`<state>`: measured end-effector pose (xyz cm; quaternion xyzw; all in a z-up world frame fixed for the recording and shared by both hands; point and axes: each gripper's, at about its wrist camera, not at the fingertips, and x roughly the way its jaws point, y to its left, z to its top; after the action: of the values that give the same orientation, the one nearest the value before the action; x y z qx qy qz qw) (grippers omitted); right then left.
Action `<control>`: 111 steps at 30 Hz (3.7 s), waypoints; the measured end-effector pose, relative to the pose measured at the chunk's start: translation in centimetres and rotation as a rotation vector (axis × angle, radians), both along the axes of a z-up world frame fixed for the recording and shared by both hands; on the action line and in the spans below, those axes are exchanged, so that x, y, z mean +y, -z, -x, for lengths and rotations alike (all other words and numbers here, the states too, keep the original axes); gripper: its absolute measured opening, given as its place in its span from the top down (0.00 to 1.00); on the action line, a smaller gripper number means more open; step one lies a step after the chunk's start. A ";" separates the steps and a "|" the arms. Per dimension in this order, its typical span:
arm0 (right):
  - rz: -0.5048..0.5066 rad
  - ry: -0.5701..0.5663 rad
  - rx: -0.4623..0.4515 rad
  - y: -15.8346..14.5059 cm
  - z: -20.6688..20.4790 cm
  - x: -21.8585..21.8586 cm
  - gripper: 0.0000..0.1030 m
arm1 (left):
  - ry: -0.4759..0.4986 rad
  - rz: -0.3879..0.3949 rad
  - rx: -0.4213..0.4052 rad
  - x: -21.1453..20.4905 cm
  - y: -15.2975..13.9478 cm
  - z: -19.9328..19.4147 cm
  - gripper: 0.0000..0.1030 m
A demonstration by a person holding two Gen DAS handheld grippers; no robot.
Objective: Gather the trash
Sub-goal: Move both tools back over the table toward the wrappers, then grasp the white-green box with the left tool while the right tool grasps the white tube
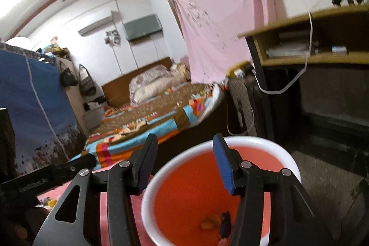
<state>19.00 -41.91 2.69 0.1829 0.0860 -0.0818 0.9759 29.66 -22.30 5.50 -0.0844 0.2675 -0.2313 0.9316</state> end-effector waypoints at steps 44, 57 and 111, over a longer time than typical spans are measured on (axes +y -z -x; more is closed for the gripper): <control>0.326 -0.449 -0.154 -2.0 -0.8 20.5 0.00 | -0.513 -0.109 -0.320 25.6 0.2 10.8 0.15; 0.286 -0.641 0.246 0.9 -5.1 21.7 0.28 | -0.295 -0.124 0.009 24.0 3.4 6.0 0.35; 0.386 -0.757 0.073 -0.7 -0.6 22.1 0.78 | -0.344 -0.141 -0.063 22.2 1.4 8.0 1.00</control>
<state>19.62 -19.81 3.42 -0.0505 0.1647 0.2612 0.9498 21.71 -0.08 4.11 -0.0561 0.2352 -0.0519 0.9689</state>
